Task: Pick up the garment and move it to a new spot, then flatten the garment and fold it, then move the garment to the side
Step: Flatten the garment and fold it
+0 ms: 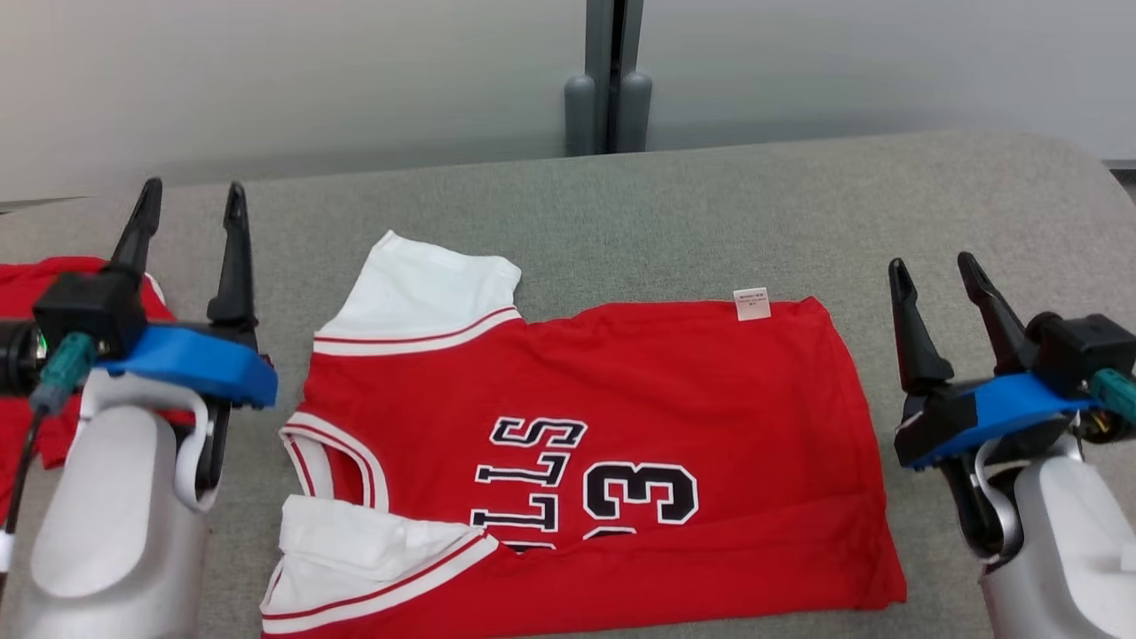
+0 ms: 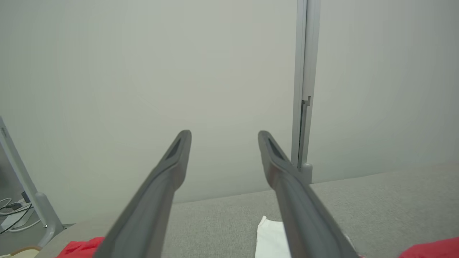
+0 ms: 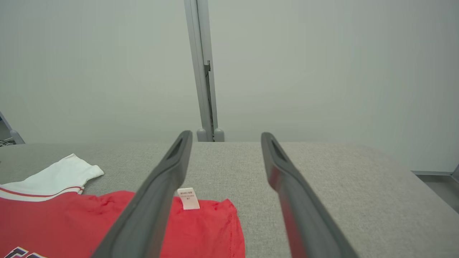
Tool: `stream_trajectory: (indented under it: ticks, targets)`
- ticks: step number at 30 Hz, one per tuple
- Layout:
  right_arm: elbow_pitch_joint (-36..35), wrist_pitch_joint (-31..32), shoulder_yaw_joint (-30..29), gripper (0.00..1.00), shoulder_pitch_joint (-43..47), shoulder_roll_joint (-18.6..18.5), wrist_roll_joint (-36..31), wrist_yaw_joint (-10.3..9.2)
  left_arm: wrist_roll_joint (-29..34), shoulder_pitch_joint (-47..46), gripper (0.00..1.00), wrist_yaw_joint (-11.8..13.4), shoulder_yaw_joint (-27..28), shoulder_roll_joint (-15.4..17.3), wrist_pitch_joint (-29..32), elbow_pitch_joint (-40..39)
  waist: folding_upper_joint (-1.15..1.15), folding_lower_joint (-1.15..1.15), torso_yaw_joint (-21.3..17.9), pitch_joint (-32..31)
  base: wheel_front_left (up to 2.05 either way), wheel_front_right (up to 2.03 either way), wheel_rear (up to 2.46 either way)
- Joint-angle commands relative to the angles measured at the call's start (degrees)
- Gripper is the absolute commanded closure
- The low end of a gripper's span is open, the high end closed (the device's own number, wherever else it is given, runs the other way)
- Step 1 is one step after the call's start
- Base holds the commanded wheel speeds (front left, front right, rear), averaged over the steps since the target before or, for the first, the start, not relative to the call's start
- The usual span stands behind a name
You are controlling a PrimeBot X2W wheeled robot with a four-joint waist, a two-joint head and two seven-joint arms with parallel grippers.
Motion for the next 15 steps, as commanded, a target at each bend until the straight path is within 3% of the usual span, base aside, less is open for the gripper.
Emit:
stream_trajectory:
  ticks: [1, 5, 15]
  targets:
    - [0.12, 0.66, 0.18, 0.0, -1.61, -0.44, -0.3, 0.01, -0.41, -2.2, 0.0, -0.34, -0.69, 0.67, 0.51, 0.72, 0.0, -0.01, 0.82, 2.07, 0.0, 0.0, 0.0]
    - [0.37, 3.41, 1.16, 0.0, -5.65, -1.08, -0.1, 0.01, -2.99, -10.55, 0.0, -0.73, -4.01, 2.89, 2.76, 3.47, 0.0, -0.01, -0.07, 6.56, 0.0, 0.0, 0.0]
    - [0.06, 5.3, 4.91, 0.0, -12.41, -1.46, 1.3, 0.01, -14.84, -24.12, 0.0, -0.61, -19.39, 9.48, 8.9, 12.19, 0.0, -0.01, -3.93, 15.19, 0.0, 0.0, 0.0]
